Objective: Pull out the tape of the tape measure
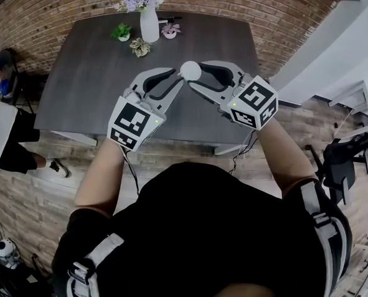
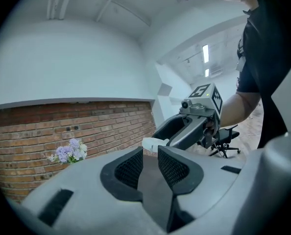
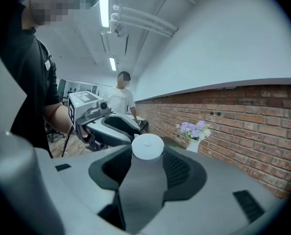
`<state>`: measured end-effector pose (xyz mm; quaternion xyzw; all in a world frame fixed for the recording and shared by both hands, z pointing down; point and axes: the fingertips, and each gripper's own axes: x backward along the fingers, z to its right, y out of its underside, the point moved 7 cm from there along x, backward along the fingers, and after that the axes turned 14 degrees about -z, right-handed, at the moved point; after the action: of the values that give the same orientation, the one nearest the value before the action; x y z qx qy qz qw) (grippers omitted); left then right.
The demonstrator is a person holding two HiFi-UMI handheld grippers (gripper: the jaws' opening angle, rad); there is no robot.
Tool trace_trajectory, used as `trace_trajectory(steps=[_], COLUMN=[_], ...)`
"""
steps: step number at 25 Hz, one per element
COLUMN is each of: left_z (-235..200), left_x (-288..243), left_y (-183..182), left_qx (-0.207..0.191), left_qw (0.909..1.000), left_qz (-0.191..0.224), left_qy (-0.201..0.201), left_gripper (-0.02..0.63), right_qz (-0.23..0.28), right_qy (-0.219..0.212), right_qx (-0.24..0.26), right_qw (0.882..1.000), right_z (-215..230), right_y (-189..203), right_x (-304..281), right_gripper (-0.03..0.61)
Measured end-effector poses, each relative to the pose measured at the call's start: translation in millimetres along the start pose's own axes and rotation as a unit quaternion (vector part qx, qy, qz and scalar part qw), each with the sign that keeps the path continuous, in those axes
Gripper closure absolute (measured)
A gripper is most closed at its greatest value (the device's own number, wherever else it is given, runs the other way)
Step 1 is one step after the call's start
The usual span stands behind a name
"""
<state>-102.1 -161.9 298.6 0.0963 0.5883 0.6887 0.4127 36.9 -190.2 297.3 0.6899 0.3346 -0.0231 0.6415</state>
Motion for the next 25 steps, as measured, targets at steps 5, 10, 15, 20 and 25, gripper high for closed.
trace_trajectory(steps=[5,10,15,20,25], left_z=[4,6,8,2,-14], left_x=[2,3,5,6,15], left_y=[2,1,2,3,12], left_qx=[-0.012,-0.017,-0.018,-0.002,0.030], left_qw=[0.9998,0.9997,0.9997,0.9998,0.9979], left_qz=[-0.012,-0.014,-0.015,-0.008,-0.003], left_qy=[0.006,0.010,0.009,-0.018,-0.056], left_gripper=[0.537,0.592,0.598,0.598,0.598], right_qz=[-0.002,-0.002,0.002,0.017,0.021], right_qy=[-0.007,-0.018,-0.024,0.003,0.044], right_qx=[0.013,0.030,0.033,0.011,-0.017], right_qw=[1.000,0.999,0.999,1.000,0.999], right_z=[-3,-5,-7,-2,15], right_y=[1,1,3,2,10], right_x=[-1,-1,0,-3,1], right_gripper=[0.379,0.380,0.380,0.380,0.380])
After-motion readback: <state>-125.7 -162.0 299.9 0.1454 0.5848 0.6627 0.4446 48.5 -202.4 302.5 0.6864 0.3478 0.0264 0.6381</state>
